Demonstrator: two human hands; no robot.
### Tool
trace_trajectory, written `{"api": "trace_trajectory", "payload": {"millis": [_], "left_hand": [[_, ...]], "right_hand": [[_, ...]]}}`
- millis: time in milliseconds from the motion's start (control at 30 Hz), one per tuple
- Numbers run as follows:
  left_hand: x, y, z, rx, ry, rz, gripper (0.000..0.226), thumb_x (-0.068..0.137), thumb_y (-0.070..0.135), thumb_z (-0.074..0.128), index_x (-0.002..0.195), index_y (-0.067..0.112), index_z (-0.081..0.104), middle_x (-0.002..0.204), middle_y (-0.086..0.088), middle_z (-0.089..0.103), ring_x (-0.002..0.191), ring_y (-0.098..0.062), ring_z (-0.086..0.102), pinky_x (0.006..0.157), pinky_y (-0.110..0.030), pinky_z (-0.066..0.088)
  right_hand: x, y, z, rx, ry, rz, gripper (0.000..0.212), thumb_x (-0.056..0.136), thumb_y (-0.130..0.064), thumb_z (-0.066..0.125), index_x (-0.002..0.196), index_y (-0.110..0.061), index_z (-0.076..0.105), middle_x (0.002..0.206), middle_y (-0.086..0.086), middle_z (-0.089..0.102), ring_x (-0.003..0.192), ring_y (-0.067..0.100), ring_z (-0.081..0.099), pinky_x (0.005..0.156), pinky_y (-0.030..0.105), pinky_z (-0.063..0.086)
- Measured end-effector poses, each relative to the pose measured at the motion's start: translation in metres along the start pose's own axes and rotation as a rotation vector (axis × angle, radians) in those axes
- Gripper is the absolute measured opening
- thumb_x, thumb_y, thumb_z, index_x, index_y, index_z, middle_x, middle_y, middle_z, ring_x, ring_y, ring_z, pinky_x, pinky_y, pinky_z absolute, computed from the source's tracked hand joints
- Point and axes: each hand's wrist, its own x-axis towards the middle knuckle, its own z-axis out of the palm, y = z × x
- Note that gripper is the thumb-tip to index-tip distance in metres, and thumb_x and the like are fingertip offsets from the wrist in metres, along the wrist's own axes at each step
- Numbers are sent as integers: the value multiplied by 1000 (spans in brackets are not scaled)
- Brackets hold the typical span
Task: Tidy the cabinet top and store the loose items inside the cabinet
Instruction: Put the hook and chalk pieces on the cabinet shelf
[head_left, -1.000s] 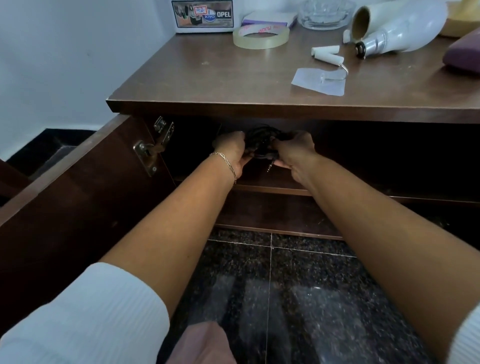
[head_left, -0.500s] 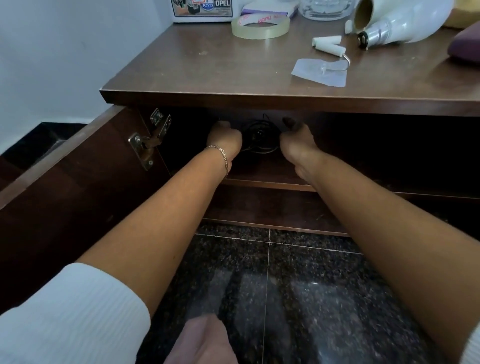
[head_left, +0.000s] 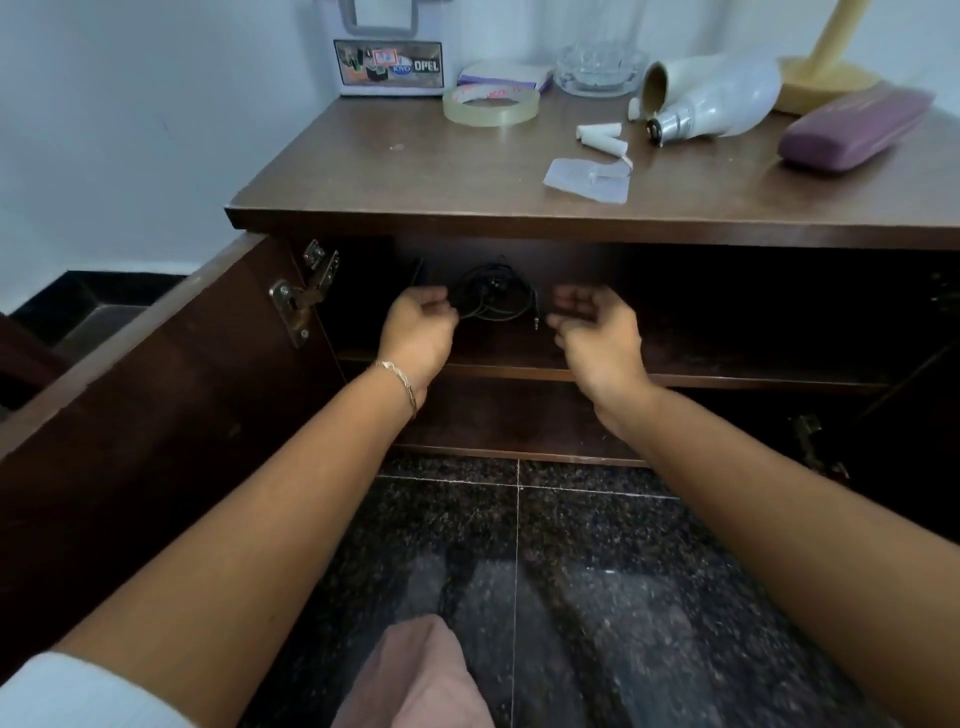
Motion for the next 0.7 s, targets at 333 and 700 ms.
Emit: {"api": "trace_trajectory", "payload": {"millis": [333, 700], "left_hand": [[-78, 85, -22, -40, -27, 462, 14, 86, 11, 66, 96, 20, 67, 87, -1, 70, 80, -7, 64, 70, -14, 50], [-19, 156, 0, 520, -126, 493, 18, 86, 25, 64, 102, 21, 70, 87, 8, 65, 81, -8, 60, 75, -20, 48]], "right_hand": [[-44, -89, -31, -181, 120, -701, 20, 82, -3, 51, 84, -18, 65, 84, -13, 66, 81, 10, 66, 75, 36, 55], [-10, -113, -52, -645, 218, -543, 40, 86, -27, 59, 125, -24, 56, 115, -1, 54, 103, 19, 55, 88, 38, 47]]}}
